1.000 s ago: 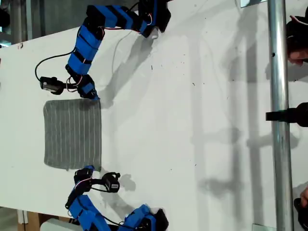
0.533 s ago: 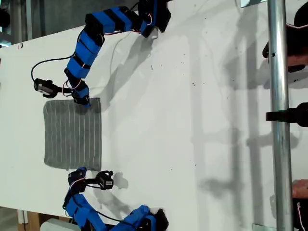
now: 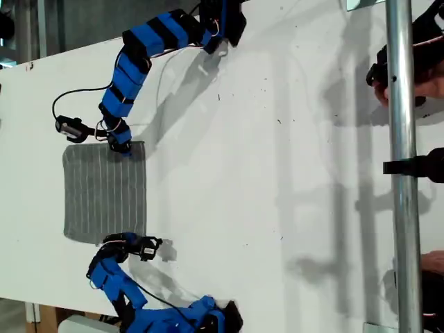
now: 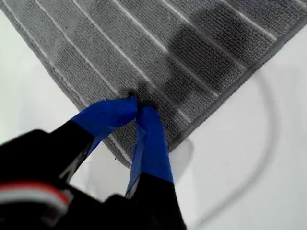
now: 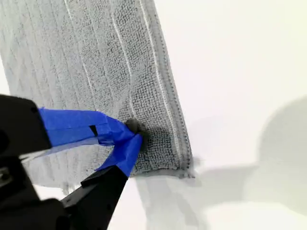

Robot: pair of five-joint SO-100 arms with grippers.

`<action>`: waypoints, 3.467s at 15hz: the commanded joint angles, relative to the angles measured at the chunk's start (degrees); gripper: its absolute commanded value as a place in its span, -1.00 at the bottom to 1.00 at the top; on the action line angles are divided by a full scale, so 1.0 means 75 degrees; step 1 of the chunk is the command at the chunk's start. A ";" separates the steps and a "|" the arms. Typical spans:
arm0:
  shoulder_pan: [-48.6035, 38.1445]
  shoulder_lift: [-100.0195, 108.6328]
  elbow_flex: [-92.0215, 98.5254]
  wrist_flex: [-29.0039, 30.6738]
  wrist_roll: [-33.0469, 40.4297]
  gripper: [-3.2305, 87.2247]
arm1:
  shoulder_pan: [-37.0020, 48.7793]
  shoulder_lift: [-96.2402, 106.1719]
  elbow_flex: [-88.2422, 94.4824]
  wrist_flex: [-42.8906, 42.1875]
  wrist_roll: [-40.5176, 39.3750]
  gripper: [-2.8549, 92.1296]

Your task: Grasp corners of a towel and fold twice.

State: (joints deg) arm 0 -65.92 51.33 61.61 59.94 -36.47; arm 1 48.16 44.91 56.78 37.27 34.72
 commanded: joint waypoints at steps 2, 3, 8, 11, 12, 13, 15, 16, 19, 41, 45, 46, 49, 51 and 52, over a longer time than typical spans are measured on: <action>0.0023 -0.0187 -0.1102 0.0668 -0.0270 -0.99 | 0.0375 -0.0082 -0.0551 0.0141 0.0434 -0.95; 0.0012 -0.0293 -0.1254 0.0785 -0.0328 -0.99 | 0.0445 -0.0176 -0.0527 0.0363 0.0504 -0.95; 0.0059 -0.0375 -0.1277 0.1406 -0.0598 -0.99 | 0.0234 -0.0082 -0.0516 0.1125 0.0469 -0.95; 0.0270 -0.0469 -0.1312 0.1980 -0.0645 -0.99 | 0.0012 0.0176 -0.0516 0.1805 0.0445 -0.95; 0.0352 -0.0492 -0.1336 0.2133 -0.0656 -0.99 | -0.0070 0.0270 -0.0492 0.1969 0.0434 -0.95; 0.0410 -0.0516 -0.1336 0.2238 -0.0680 -0.99 | -0.0164 0.0387 -0.0422 0.2074 0.0434 -0.95; 0.0492 -0.0551 -0.1336 0.2438 -0.0691 -0.99 | -0.0328 0.0492 -0.0352 0.2355 0.0434 -0.95; 0.0609 -0.0551 -0.1336 0.2543 -0.0633 -0.99 | -0.0422 0.0586 -0.0246 0.2496 0.0434 -0.95; 0.1184 -0.0551 -0.1242 0.2707 -0.0844 -0.99 | -0.0727 0.1207 0.0691 0.2660 0.0434 -0.95; 0.6562 0.4723 0.5824 0.0551 -0.5109 -0.99 | -0.2977 0.9809 0.9492 0.2754 0.1875 -0.95; 0.6469 0.6574 0.6586 0.0797 -0.4711 -0.94 | -0.2906 1.0805 0.9504 0.2812 0.1816 -0.95; 0.6375 0.7477 0.6809 0.0984 -0.4500 -0.95 | -0.2836 1.1660 0.9773 0.2801 0.1863 -0.95; 0.6375 0.9551 0.7031 0.1312 -0.3762 -0.75 | -0.2461 1.4145 1.0313 0.3668 0.1898 -0.95; 0.6469 1.1098 0.8590 -0.0328 -0.3234 -0.56 | -0.2426 1.5293 1.0793 0.3973 0.1992 -0.95; 0.6504 1.1707 0.9293 -0.0937 -0.3117 -0.56 | -0.2520 1.5691 1.0910 0.4078 0.2109 -0.95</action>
State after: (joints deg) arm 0 -17.49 132.45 126.56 59.15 -61.08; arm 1 29.53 158.03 138.78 67.32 49.83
